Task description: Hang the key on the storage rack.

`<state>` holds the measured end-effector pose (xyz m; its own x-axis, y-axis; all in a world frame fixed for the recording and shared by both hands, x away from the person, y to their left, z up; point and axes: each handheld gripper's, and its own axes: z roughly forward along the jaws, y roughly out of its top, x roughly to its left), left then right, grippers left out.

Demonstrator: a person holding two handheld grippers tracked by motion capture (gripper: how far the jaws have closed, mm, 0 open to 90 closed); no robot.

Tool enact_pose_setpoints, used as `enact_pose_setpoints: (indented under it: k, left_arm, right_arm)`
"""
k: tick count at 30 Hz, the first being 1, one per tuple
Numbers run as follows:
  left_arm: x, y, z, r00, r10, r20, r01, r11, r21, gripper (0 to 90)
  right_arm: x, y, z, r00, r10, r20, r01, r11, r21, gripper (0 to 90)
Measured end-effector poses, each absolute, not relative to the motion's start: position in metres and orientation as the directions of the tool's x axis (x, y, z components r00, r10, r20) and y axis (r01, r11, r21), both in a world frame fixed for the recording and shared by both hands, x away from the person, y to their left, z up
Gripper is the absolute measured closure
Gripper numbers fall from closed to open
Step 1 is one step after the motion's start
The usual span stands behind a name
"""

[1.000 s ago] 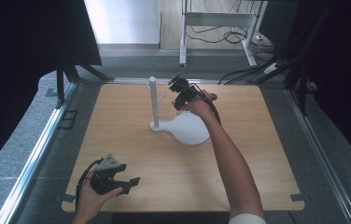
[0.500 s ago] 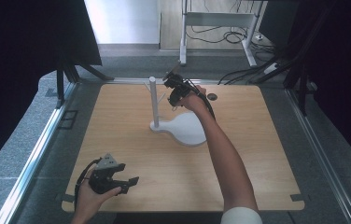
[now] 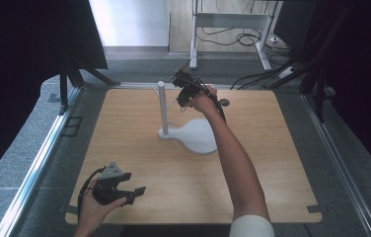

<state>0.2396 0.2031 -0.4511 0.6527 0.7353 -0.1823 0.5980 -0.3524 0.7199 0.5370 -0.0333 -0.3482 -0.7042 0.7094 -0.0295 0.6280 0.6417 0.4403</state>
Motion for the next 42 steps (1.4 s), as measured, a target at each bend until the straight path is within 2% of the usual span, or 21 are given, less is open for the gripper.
enact_pose_setpoints:
  k: [38, 42]
  left_arm:
    - [0.241, 0.204, -0.453, 0.653, 0.734, -0.183, 0.599, -0.354, 0.718, 24.1]
    - [0.241, 0.204, -0.453, 0.653, 0.735, -0.181, 0.599, -0.356, 0.717, 24.1]
  right_arm:
    - [0.531, -0.018, -0.348, -0.722, 0.69, -0.05, 0.6, 0.66, 0.452, 84.0]
    - [0.526, -0.014, -0.347, -0.735, 0.677, -0.037, 0.594, 0.669, 0.448, 79.3]
